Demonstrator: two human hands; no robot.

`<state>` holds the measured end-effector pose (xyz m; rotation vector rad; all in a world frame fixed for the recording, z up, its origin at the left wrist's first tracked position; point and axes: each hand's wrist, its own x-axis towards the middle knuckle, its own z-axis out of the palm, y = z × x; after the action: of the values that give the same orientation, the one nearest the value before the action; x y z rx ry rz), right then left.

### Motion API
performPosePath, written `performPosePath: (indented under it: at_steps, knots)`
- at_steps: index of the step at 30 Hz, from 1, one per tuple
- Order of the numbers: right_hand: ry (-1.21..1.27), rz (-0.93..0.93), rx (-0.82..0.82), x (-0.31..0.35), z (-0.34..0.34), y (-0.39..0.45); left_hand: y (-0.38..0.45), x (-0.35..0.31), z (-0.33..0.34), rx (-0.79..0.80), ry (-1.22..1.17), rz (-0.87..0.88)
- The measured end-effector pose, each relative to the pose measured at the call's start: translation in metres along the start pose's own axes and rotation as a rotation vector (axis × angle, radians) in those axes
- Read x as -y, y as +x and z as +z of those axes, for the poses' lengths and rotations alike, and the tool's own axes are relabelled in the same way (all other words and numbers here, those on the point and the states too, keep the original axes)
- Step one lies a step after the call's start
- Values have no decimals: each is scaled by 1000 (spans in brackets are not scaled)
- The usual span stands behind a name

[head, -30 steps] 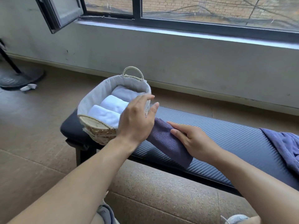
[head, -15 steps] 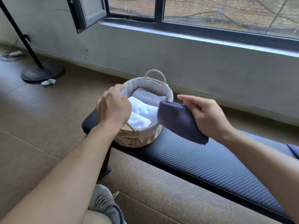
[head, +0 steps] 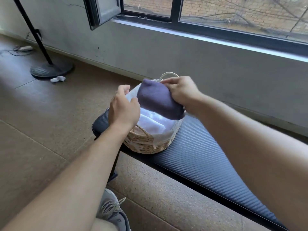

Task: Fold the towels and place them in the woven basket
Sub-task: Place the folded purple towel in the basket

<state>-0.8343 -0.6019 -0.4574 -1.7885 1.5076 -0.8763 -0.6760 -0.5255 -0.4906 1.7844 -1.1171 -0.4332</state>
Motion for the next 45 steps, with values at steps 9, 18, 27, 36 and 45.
performPosePath:
  at_steps: [9,18,27,36,45]
  knots:
    - [-403,13,179,-26,40,4,-6,-11,-6,282,362,72]
    - [-238,-78,310,-18,31,0,-2,-5,0,172,276,88]
    - [-438,-260,404,-24,37,-3,-3,-4,-1,220,453,211]
    - [-736,-322,413,-28,36,-9,13,-8,10,578,881,107]
    - [-862,-218,594,-42,35,-7,18,-10,11,623,1044,104]
